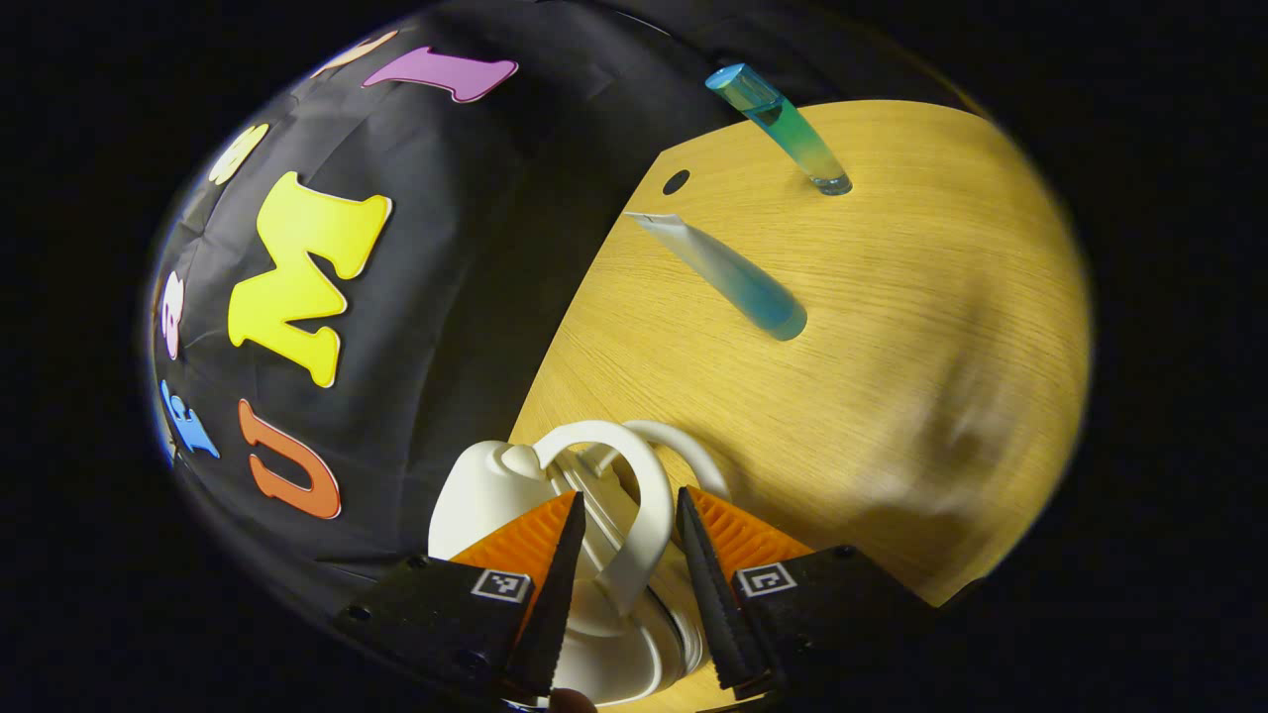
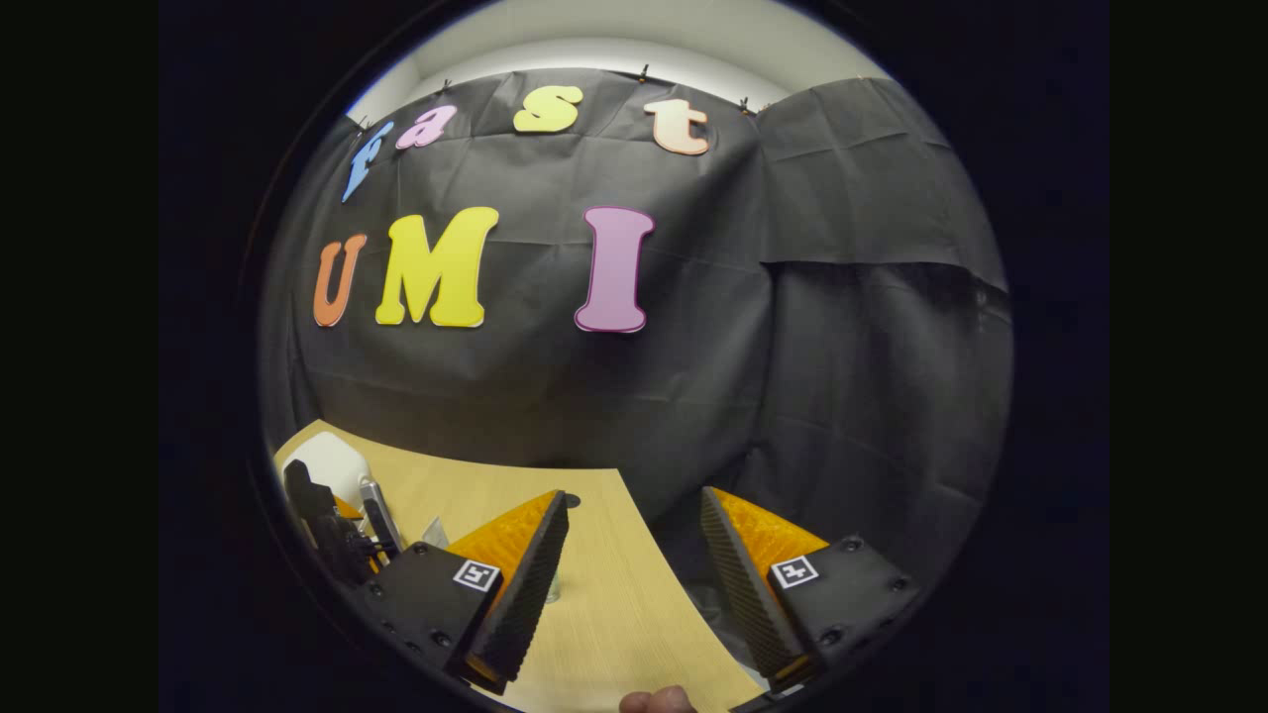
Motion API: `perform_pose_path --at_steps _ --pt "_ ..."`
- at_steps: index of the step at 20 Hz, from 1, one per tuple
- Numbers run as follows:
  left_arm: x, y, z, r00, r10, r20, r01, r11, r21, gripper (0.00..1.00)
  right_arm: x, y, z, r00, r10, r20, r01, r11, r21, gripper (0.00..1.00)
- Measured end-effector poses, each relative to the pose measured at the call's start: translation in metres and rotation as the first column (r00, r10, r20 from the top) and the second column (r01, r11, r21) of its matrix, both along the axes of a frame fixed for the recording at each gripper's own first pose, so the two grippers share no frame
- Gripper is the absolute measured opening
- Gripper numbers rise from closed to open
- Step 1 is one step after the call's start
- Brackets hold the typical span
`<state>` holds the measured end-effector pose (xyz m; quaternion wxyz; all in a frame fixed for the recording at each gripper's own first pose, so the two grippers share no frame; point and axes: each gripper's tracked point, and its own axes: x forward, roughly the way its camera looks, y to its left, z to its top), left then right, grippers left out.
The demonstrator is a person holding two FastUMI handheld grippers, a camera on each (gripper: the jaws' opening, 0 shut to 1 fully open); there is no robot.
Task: First open the suitcase, pack the skin care products into it, and then close the suitcase.
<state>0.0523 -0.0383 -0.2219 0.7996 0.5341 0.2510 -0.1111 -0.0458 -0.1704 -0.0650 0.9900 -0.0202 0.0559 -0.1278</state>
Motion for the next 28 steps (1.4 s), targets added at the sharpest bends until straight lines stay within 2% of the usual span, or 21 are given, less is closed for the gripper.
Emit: perform_pose_path --at_steps 1,4,5,8,12,14,17,20,22,25,28 --pt "0.001 0.002 -0.002 1.000 0.010 -0.014 -0.010 1.000 0.015 0.58 -0.002 0.002 0.001 1.000 0.003 -0.001 -0.003 1.000 -0.002 0.80" --pt "0.003 0.000 -0.008 0.998 0.036 -0.046 -0.036 0.999 -0.002 0.32 -0.005 0.008 0.000 1.000 0.010 -0.006 -0.010 1.000 -0.004 0.81" --pt "0.000 -0.001 -0.005 0.998 0.032 -0.046 -0.032 0.999 -0.004 0.31 -0.007 0.010 0.003 1.000 0.009 -0.001 -0.009 1.000 -0.008 0.81" --pt "-0.001 -0.007 0.002 0.998 0.018 -0.066 -0.021 0.999 -0.038 0.18 -0.009 0.015 0.010 1.000 0.013 0.017 -0.012 0.999 -0.030 0.80" --pt "-0.007 -0.006 0.021 0.993 0.069 -0.094 -0.086 0.979 -0.187 0.05 -0.009 0.031 0.033 0.997 0.044 0.066 -0.039 0.997 -0.073 0.81" --pt "-0.011 -0.005 0.049 0.995 0.080 -0.060 -0.094 0.958 -0.271 0.03 -0.008 0.044 0.047 0.993 0.071 0.091 -0.065 0.996 -0.066 0.81" --pt "-0.006 0.010 0.104 0.996 0.084 0.036 -0.064 0.924 -0.377 0.03 -0.003 0.076 0.072 0.981 0.136 0.136 -0.125 0.989 -0.085 0.80" --pt "-0.004 0.048 0.164 0.984 0.125 0.129 -0.045 0.867 -0.496 0.03 0.010 0.109 0.088 0.965 0.207 0.164 -0.196 0.977 -0.081 0.81" --pt "-0.002 0.093 0.205 0.967 0.181 0.180 -0.043 0.810 -0.585 0.03 0.018 0.130 0.094 0.956 0.240 0.170 -0.233 0.971 -0.060 0.81" --pt "-0.003 0.172 0.227 0.948 0.255 0.190 -0.038 0.685 -0.728 0.02 0.028 0.159 0.095 0.949 0.274 0.157 -0.271 0.962 -0.038 0.80" --pt "-0.014 0.256 0.217 0.922 0.330 0.203 -0.026 0.575 -0.818 0.02 0.031 0.183 0.093 0.946 0.298 0.130 -0.295 0.954 -0.044 0.81"
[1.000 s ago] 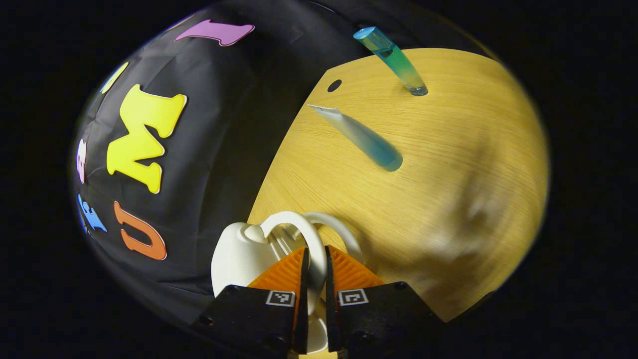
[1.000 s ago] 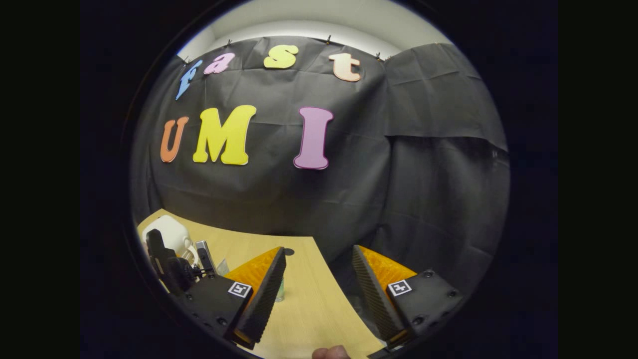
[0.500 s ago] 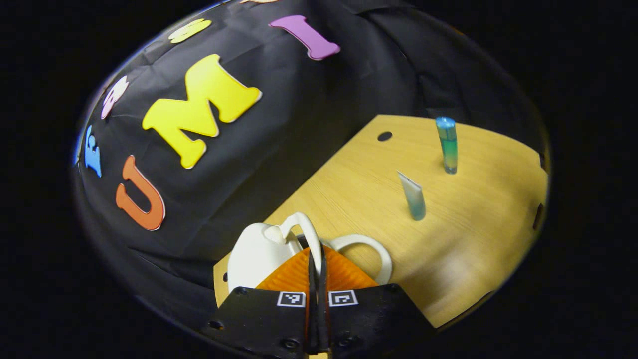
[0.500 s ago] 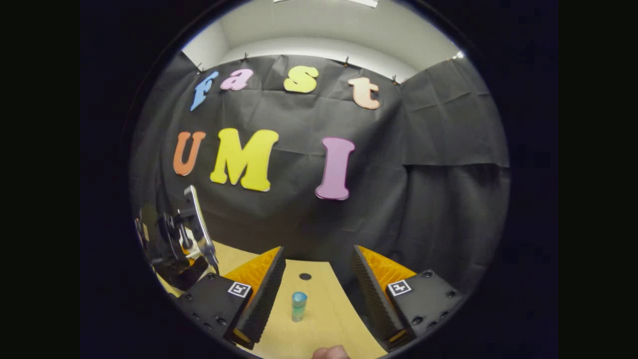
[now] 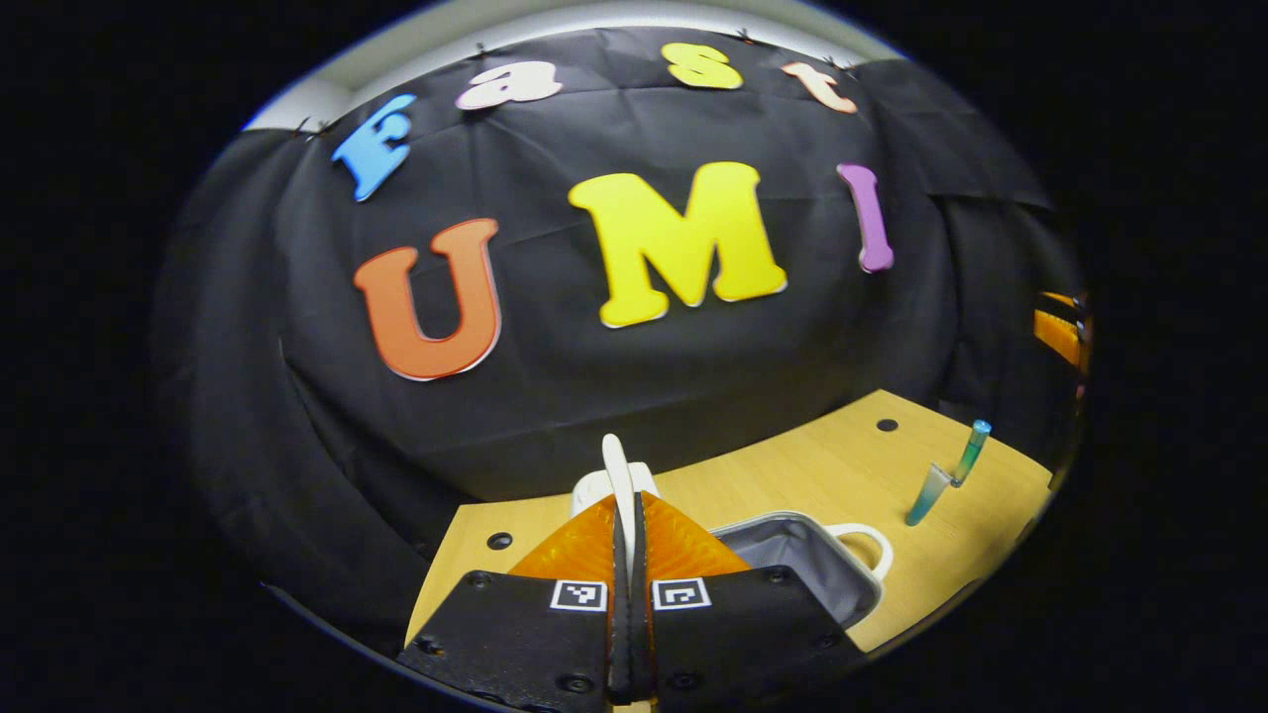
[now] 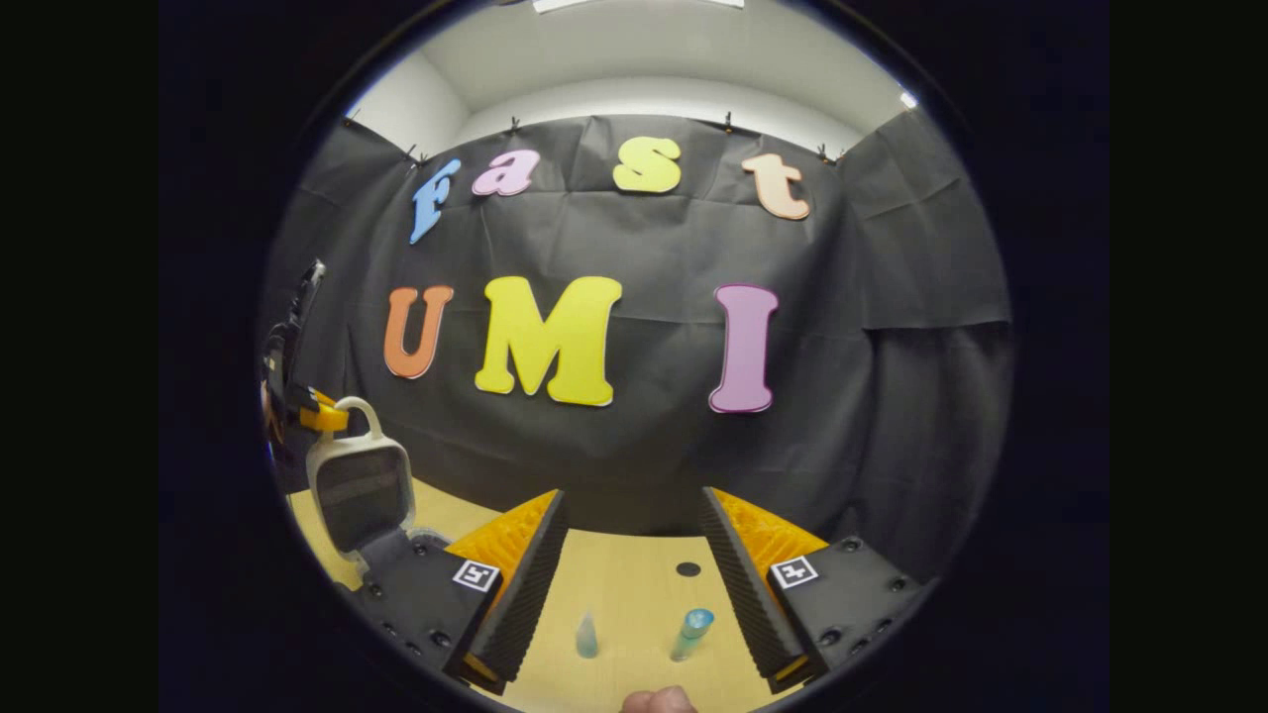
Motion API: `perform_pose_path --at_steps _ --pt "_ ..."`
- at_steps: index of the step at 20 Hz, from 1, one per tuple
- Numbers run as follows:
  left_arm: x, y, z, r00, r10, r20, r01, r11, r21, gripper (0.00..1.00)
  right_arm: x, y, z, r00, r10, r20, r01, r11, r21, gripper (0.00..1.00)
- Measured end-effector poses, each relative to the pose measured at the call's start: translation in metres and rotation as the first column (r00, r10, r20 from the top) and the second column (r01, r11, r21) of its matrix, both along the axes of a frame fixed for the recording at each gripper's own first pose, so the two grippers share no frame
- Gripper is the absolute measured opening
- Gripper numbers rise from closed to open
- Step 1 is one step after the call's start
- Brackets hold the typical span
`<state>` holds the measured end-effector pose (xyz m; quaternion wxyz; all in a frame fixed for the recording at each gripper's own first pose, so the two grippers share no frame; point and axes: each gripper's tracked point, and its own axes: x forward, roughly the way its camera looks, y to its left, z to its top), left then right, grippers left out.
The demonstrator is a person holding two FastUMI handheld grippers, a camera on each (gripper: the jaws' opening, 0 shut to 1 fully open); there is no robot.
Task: First open the suitcase, pack the skin care products into it, and then close the suitcase.
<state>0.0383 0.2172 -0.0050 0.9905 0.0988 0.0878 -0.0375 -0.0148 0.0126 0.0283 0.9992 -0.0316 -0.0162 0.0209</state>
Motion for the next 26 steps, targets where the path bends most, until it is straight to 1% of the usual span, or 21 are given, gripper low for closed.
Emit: perform_pose_path --at_steps 2,3,5,7,9,11,12,15,17,18,19,20,21,22,23,24,25,26 --pt "0.000 0.063 -0.017 0.999 0.052 -0.004 -0.052 0.994 -0.094 0.02 -0.003 0.016 0.001 1.000 0.014 -0.003 -0.014 0.999 -0.034 0.81" --pt "0.001 0.089 -0.032 0.997 0.077 -0.013 -0.078 0.986 -0.146 0.03 -0.004 0.026 0.002 1.000 0.024 0.001 -0.024 0.998 -0.051 0.81" --pt "0.005 0.133 -0.070 0.992 0.115 -0.049 -0.123 0.959 -0.254 0.02 -0.005 0.040 -0.003 0.999 0.030 -0.012 -0.030 0.996 -0.080 0.81" --pt "0.008 0.163 -0.113 0.985 0.133 -0.110 -0.163 0.925 -0.344 0.03 -0.004 0.056 -0.014 0.998 0.040 -0.046 -0.045 0.993 -0.110 0.81" --pt "0.009 0.180 -0.158 0.975 0.128 -0.182 -0.190 0.904 -0.383 0.03 -0.002 0.071 -0.024 0.996 0.049 -0.077 -0.060 0.987 -0.146 0.81" --pt "0.014 0.196 -0.202 0.959 0.107 -0.264 -0.211 0.890 -0.404 0.04 -0.001 0.085 -0.029 0.993 0.060 -0.099 -0.077 0.982 -0.173 0.80" --pt "0.018 0.200 -0.219 0.949 0.096 -0.301 -0.223 0.879 -0.422 0.04 0.000 0.091 -0.030 0.993 0.063 -0.103 -0.081 0.980 -0.179 0.80" --pt "0.020 0.196 -0.258 0.919 0.063 -0.390 -0.260 0.839 -0.478 0.05 -0.001 0.106 -0.030 0.991 0.075 -0.110 -0.095 0.979 -0.183 0.81" --pt "0.019 0.198 -0.272 0.904 0.060 -0.423 -0.284 0.823 -0.492 0.08 -0.001 0.111 -0.033 0.991 0.077 -0.111 -0.097 0.978 -0.185 0.80" --pt "0.018 0.200 -0.277 0.900 0.069 -0.430 -0.296 0.822 -0.486 0.15 0.001 0.112 -0.033 0.991 0.077 -0.111 -0.097 0.978 -0.186 0.81" --pt "0.016 0.205 -0.280 0.889 0.099 -0.448 -0.324 0.827 -0.459 0.20 0.001 0.112 -0.036 0.990 0.074 -0.117 -0.096 0.975 -0.200 0.81" --pt "0.015 0.207 -0.278 0.886 0.125 -0.447 -0.341 0.829 -0.443 0.36 0.001 0.112 -0.040 0.990 0.079 -0.121 -0.103 0.973 -0.206 0.81" --pt "0.014 0.212 -0.274 0.883 0.165 -0.439 -0.361 0.836 -0.413 0.40 0.002 0.111 -0.043 0.989 0.081 -0.125 -0.106 0.973 -0.206 0.81" --pt "0.011 0.213 -0.266 0.885 0.194 -0.423 -0.371 0.842 -0.391 0.42 0.001 0.108 -0.047 0.988 0.080 -0.129 -0.105 0.974 -0.200 0.81" --pt "0.009 0.210 -0.253 0.895 0.208 -0.394 -0.363 0.854 -0.374 0.64 0.000 0.104 -0.049 0.988 0.079 -0.130 -0.103 0.976 -0.191 0.81" --pt "0.006 0.203 -0.242 0.904 0.216 -0.370 -0.346 0.877 -0.333 0.87 -0.001 0.104 -0.050 0.988 0.084 -0.129 -0.107 0.977 -0.184 0.81" --pt "0.004 0.196 -0.230 0.909 0.228 -0.348 -0.333 0.899 -0.282 0.93 -0.002 0.103 -0.051 0.987 0.092 -0.129 -0.114 0.978 -0.175 0.81" --pt "0.000 0.185 -0.212 0.919 0.232 -0.318 -0.317 0.915 -0.250 1.00 -0.003 0.102 -0.053 0.986 0.101 -0.131 -0.122 0.979 -0.165 0.81"
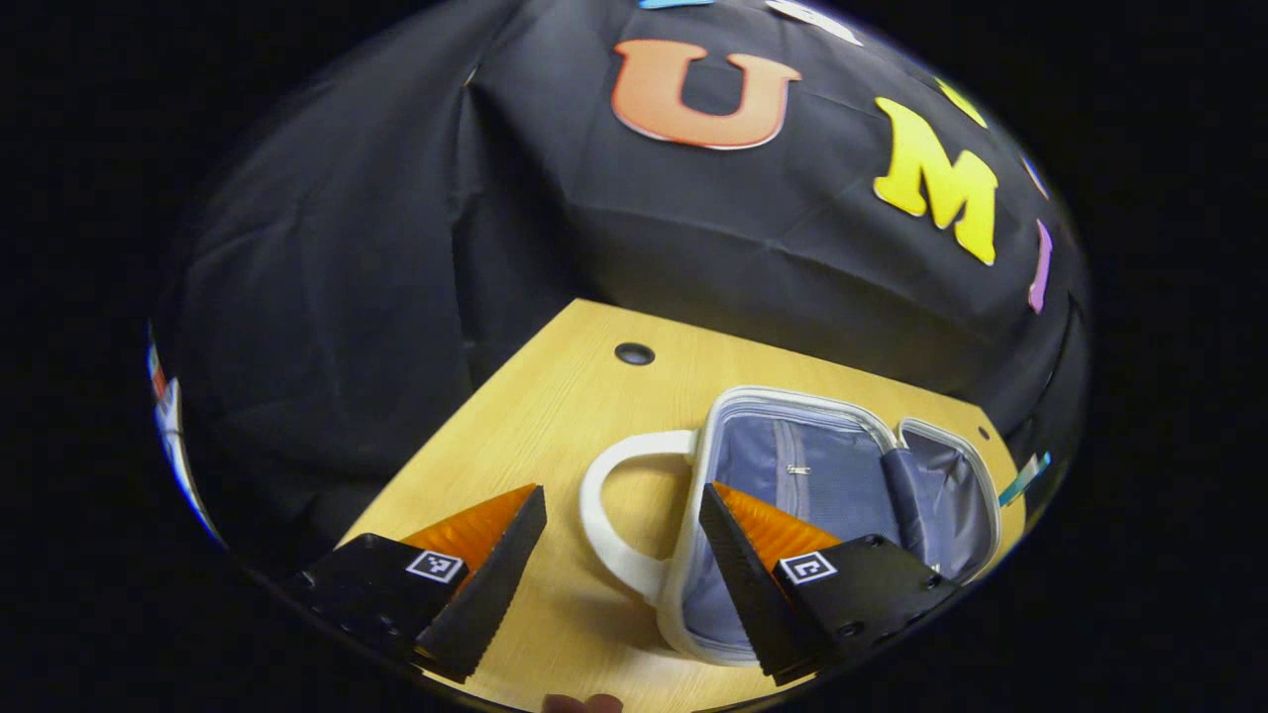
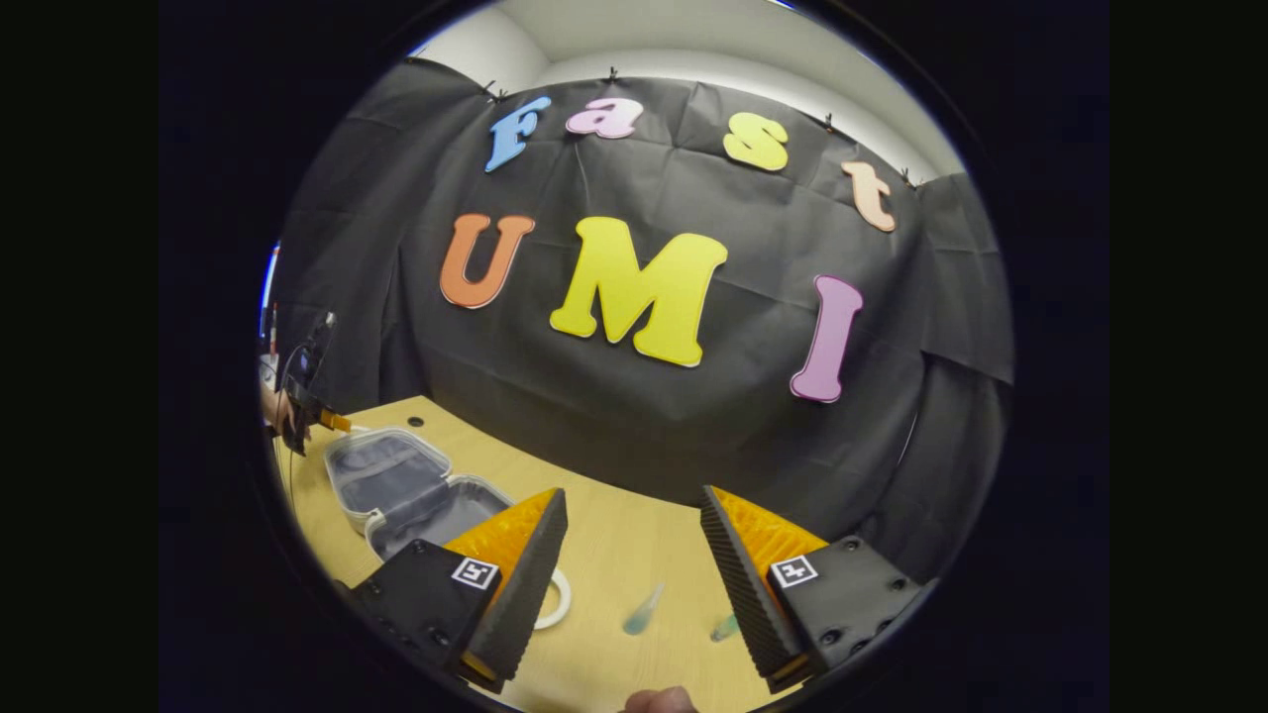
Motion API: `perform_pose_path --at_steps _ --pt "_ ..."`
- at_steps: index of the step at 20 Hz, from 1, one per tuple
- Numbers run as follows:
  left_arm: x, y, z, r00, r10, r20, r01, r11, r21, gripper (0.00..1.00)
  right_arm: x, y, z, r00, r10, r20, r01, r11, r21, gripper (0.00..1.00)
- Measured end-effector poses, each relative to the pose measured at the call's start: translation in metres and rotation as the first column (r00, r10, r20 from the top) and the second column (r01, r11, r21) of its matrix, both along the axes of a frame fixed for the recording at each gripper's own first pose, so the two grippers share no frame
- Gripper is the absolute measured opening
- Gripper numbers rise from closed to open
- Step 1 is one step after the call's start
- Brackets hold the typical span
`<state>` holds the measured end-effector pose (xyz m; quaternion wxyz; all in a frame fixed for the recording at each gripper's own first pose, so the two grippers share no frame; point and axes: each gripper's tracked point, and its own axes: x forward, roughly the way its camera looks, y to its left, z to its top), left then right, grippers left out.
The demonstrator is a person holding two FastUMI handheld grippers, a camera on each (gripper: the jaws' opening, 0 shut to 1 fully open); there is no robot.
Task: First open the suitcase, pack the skin care products into it, and then close the suitcase.
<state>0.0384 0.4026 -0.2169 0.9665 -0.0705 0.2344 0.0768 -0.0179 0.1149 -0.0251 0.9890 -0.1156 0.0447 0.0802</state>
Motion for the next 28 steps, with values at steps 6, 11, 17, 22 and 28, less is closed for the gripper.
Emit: perform_pose_path --at_steps 6,11,17,22,28 --pt "-0.010 -0.098 0.113 0.981 0.004 0.196 -0.033 0.989 0.143 0.99 -0.002 -0.044 0.009 0.999 -0.014 0.034 0.011 0.997 0.078 0.81" --pt "-0.023 -0.199 0.157 0.961 -0.007 0.278 -0.035 0.989 0.146 0.99 -0.008 -0.102 -0.003 0.999 -0.048 0.020 0.046 0.993 0.105 0.81" --pt "-0.036 -0.337 0.151 0.952 -0.131 0.275 0.105 0.989 0.108 0.99 -0.006 -0.159 -0.032 0.996 -0.082 -0.028 0.085 0.990 0.116 0.81" --pt "-0.040 -0.436 0.123 0.939 -0.264 0.221 0.249 0.964 0.094 0.99 -0.004 -0.190 -0.059 0.992 -0.094 -0.083 0.104 0.987 0.127 0.81" --pt "-0.033 -0.540 0.076 0.910 -0.375 0.178 0.372 0.927 0.053 0.99 -0.004 -0.241 -0.097 0.975 -0.143 -0.170 0.166 0.977 0.130 0.81"
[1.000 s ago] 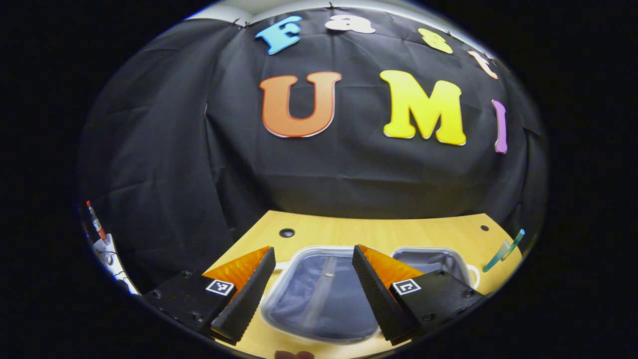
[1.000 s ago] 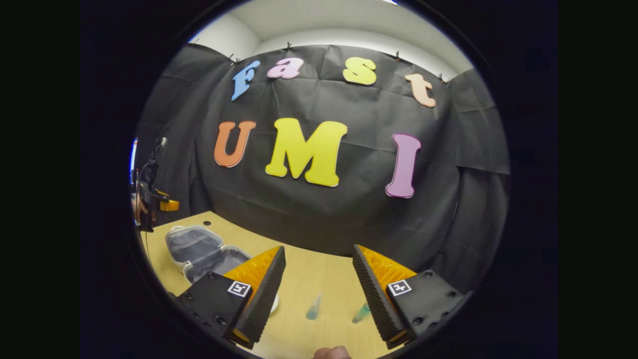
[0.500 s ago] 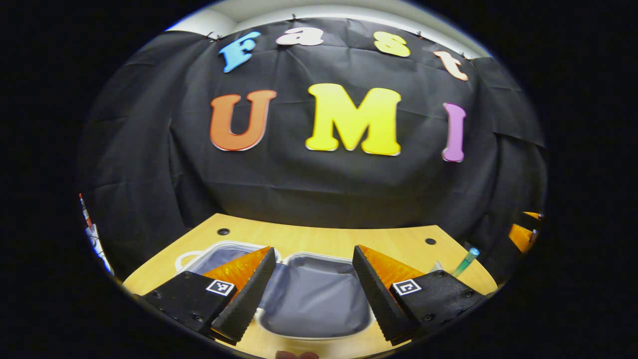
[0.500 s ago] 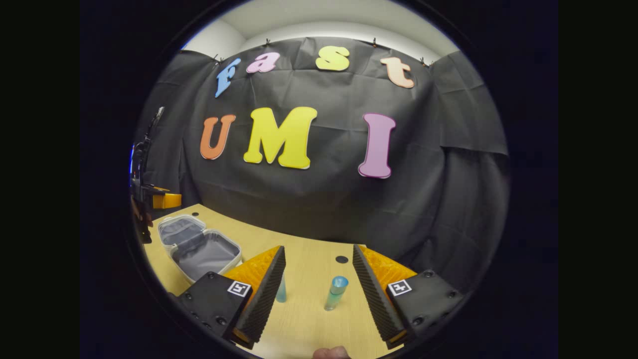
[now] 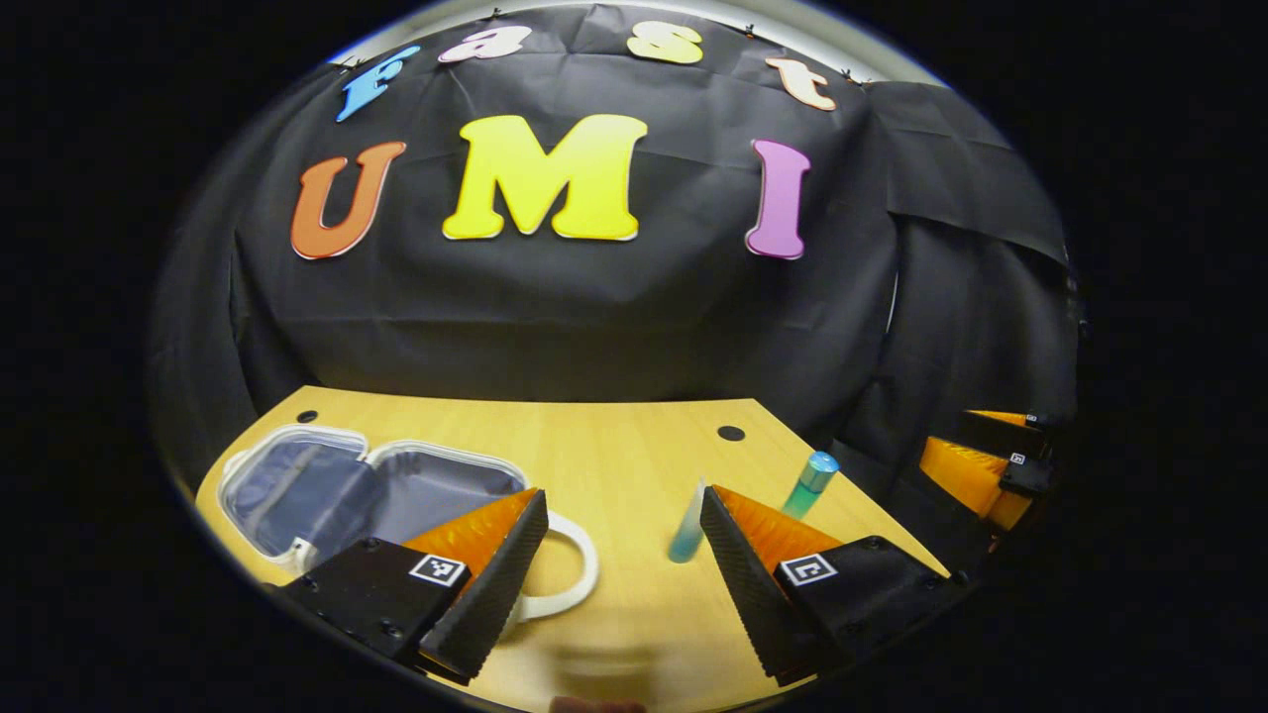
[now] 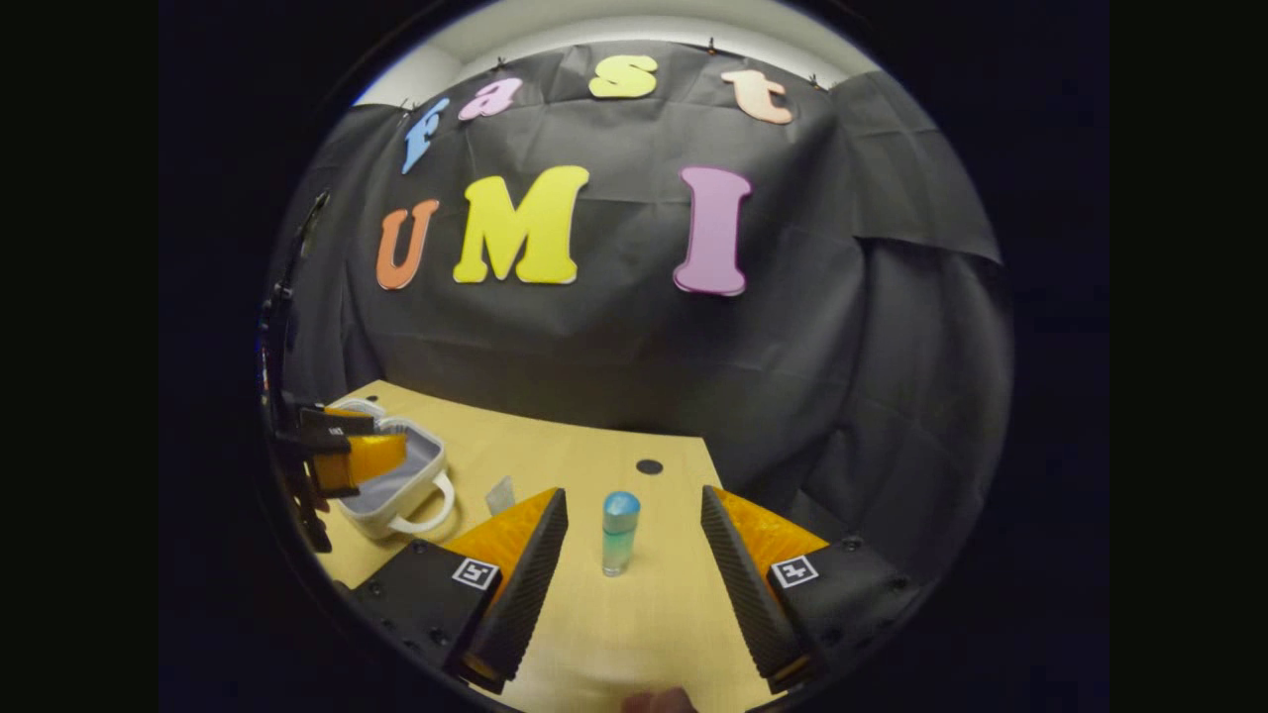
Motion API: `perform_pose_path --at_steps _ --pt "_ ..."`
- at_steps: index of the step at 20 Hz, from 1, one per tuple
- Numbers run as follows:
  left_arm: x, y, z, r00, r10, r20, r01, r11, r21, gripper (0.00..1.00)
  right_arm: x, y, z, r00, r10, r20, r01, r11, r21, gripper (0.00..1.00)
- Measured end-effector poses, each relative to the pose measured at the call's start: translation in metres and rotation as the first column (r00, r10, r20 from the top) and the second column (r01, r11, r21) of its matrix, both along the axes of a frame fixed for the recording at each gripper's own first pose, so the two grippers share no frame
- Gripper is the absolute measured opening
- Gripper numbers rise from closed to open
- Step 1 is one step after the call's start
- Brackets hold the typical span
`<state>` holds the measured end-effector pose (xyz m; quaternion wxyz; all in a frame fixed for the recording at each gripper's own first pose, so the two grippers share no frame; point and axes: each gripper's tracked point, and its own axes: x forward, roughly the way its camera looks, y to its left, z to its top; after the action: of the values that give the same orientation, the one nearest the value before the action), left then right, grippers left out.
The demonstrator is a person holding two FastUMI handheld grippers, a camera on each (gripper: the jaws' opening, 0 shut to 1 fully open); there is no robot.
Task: First open the suitcase, pack the skin care products into it, and then close the suitcase.
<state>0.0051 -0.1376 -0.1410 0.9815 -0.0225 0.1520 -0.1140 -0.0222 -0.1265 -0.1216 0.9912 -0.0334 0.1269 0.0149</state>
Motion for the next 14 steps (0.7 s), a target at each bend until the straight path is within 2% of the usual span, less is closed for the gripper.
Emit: perform_pose_path --at_steps 3,5,8,11,13,14 --pt "0.014 -0.034 -0.038 0.999 -0.027 -0.041 0.028 0.999 0.030 0.99 0.001 -0.031 -0.023 0.998 -0.028 -0.054 0.027 0.999 -0.020 0.81" --pt "0.026 -0.045 -0.064 0.997 -0.018 -0.070 0.022 0.998 0.062 0.99 0.000 -0.051 -0.033 0.996 -0.050 -0.080 0.048 0.998 -0.033 0.80" --pt "0.045 -0.051 -0.105 0.991 0.004 -0.136 0.004 0.998 0.056 0.99 -0.001 -0.070 -0.044 0.990 -0.080 -0.113 0.076 0.996 -0.035 0.81" --pt "0.066 -0.057 -0.118 0.990 0.022 -0.141 -0.011 0.997 0.076 0.97 0.001 -0.081 -0.059 0.985 -0.091 -0.146 0.088 0.996 -0.033 0.81" --pt "0.078 -0.058 -0.127 0.988 0.020 -0.150 -0.007 0.996 0.088 0.91 0.007 -0.084 -0.066 0.981 -0.096 -0.166 0.095 0.995 -0.019 0.81" --pt "0.081 -0.058 -0.134 0.986 0.023 -0.162 -0.007 0.995 0.099 0.94 0.010 -0.085 -0.070 0.981 -0.096 -0.171 0.096 0.995 -0.010 0.81"
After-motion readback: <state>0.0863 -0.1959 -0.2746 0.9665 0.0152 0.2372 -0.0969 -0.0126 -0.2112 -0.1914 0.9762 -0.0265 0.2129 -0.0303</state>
